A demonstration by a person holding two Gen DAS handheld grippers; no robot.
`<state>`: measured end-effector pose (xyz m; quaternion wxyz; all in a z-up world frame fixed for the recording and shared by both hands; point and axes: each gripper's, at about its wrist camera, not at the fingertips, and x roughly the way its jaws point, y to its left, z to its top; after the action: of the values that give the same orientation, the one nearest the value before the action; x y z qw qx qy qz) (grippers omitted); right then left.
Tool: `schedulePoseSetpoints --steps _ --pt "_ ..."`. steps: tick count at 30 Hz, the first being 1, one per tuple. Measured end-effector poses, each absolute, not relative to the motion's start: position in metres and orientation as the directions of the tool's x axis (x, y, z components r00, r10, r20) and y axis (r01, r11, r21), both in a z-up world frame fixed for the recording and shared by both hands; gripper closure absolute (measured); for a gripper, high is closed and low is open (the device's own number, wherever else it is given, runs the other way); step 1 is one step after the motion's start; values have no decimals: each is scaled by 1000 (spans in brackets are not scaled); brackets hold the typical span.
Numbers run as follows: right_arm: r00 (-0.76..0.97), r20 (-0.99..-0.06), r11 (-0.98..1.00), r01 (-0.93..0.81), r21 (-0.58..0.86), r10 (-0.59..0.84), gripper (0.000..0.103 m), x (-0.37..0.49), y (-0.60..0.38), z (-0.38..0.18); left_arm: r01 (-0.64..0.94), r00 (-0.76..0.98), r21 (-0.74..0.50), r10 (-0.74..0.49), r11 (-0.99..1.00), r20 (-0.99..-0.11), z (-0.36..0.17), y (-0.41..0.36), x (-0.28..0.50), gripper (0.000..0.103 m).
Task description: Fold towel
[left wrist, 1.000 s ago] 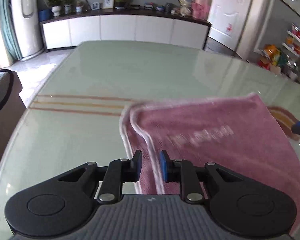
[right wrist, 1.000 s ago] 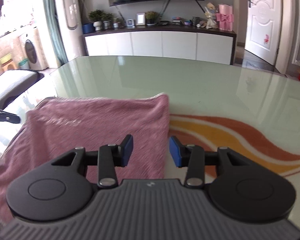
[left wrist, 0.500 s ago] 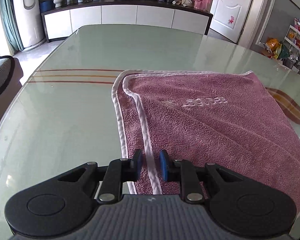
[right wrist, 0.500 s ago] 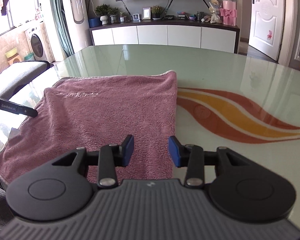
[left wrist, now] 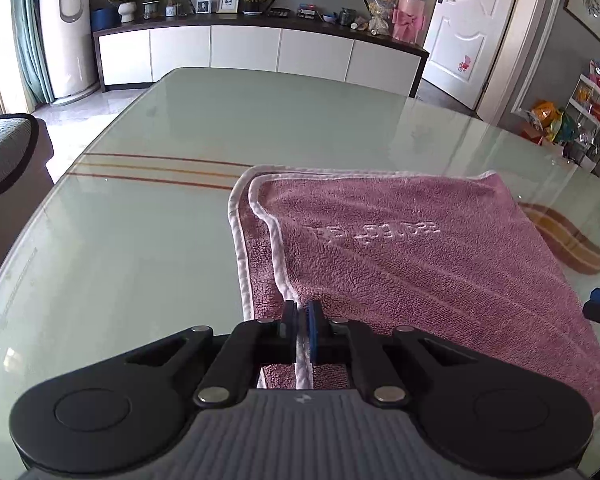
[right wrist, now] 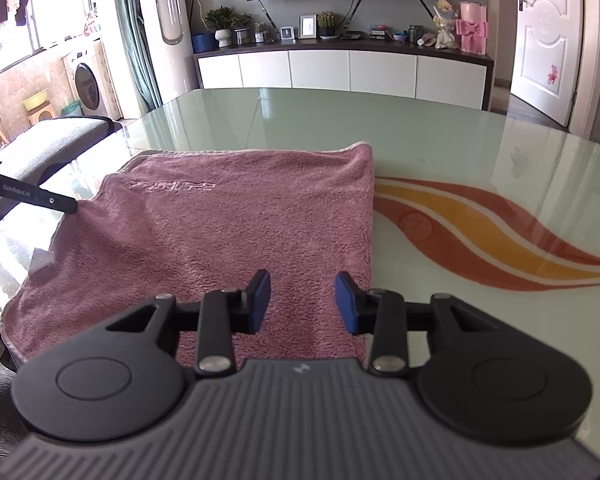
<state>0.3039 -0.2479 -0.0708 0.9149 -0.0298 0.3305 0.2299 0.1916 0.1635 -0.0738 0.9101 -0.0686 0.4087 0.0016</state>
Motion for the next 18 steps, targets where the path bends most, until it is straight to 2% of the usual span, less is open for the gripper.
schedulePoseSetpoints --steps 4,9,15,18 --pt "670 -621 889 -446 100 406 67 302 -248 -71 -98 663 -146 -45 984 -747 -72 169 182 97" --pt "656 -638 886 -453 94 403 67 302 -246 -73 -111 610 -134 -38 985 -791 -92 169 188 96" --pt "672 -637 901 -427 82 376 66 295 -259 -71 -137 658 -166 -36 977 -752 -80 175 183 88" --pt "674 -643 911 -401 93 363 66 291 -270 -72 -150 660 -163 -24 975 -751 -72 179 175 88"
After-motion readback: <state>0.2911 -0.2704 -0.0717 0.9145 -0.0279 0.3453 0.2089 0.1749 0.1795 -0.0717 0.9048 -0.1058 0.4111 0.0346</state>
